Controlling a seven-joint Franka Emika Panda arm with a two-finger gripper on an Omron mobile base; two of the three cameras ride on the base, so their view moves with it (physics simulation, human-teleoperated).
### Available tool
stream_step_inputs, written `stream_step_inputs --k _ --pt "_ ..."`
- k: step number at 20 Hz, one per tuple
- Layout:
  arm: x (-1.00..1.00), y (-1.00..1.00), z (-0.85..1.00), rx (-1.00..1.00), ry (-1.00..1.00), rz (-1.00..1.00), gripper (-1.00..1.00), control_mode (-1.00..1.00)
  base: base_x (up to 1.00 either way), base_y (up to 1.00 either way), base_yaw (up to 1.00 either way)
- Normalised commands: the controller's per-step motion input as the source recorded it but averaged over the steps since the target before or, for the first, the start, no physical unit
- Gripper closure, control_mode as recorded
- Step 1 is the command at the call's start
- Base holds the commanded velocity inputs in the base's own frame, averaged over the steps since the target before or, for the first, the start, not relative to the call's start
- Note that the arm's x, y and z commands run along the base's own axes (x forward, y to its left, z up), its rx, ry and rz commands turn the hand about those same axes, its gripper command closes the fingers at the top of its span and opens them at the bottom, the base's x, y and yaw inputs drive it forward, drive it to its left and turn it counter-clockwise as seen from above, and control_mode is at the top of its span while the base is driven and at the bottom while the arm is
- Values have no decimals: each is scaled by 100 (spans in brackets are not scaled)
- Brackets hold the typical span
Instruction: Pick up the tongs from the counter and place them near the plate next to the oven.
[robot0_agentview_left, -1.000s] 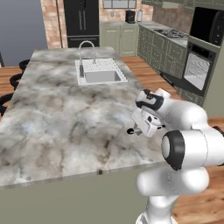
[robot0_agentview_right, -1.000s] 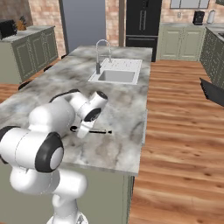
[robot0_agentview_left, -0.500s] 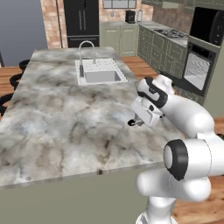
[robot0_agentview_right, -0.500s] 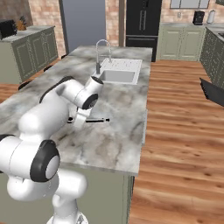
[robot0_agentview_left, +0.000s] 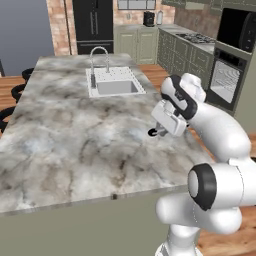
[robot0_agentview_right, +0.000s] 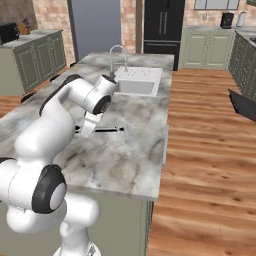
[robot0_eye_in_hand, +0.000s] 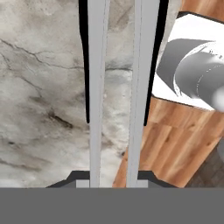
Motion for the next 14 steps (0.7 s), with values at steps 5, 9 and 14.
stream_step_inputs --k 5,9,14 --pt "-17 0 24 0 2 0 100 -100 0 0 0" --pt "-15 0 19 0 0 0 100 -100 0 0 0" --pt "-3 0 4 -1 0 0 100 -100 0 0 0"
